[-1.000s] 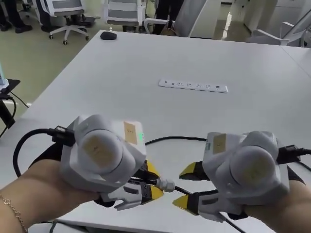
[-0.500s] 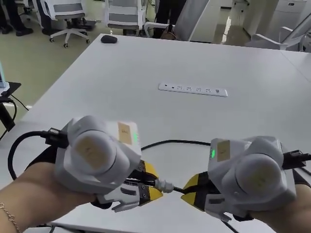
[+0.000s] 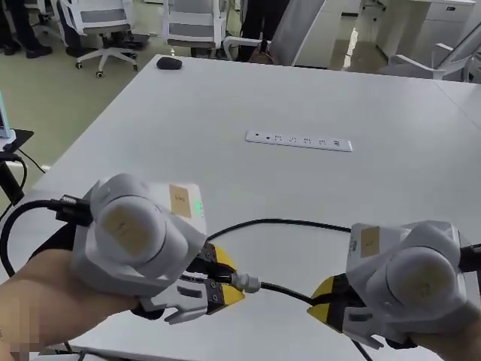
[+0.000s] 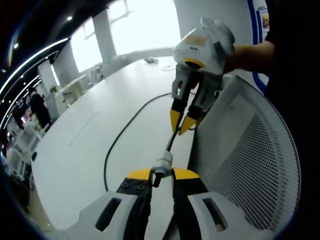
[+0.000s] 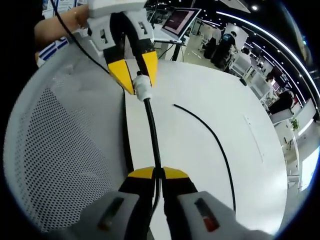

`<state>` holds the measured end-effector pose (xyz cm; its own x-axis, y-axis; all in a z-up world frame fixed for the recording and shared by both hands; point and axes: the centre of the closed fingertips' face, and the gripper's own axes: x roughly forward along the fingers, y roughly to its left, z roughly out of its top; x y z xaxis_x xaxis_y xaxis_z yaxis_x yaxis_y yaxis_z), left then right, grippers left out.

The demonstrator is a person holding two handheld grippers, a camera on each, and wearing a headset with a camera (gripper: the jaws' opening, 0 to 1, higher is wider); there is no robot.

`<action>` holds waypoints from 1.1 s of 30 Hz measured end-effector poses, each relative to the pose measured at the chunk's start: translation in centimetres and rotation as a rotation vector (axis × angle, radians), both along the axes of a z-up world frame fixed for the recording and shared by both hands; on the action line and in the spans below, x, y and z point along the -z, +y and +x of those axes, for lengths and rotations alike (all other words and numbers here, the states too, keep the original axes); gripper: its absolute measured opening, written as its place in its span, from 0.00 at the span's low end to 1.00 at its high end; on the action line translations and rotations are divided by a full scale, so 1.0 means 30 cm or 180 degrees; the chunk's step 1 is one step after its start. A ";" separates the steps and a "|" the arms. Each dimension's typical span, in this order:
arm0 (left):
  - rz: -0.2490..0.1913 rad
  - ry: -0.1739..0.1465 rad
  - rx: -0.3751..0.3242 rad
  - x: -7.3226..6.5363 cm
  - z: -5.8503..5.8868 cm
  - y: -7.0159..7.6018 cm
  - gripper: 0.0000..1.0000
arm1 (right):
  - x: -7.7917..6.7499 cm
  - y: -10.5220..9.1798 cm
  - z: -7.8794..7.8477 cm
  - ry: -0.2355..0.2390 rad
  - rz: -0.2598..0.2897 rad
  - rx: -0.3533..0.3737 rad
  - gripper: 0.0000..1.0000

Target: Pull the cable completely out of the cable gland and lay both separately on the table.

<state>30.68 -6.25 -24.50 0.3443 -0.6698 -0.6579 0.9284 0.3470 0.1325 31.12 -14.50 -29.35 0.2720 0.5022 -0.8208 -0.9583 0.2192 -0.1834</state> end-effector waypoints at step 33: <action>-0.0039 0.0107 -0.0263 0.064 -0.042 0.056 0.16 | -0.109 -0.149 0.648 -0.0433 0.0364 0.0974 0.04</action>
<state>29.42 -4.57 -26.42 0.3766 -0.6481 -0.6620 0.9004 0.4241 0.0970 50.55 -18.99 -26.10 0.5270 0.4671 -0.7100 -0.8136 0.5188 -0.2626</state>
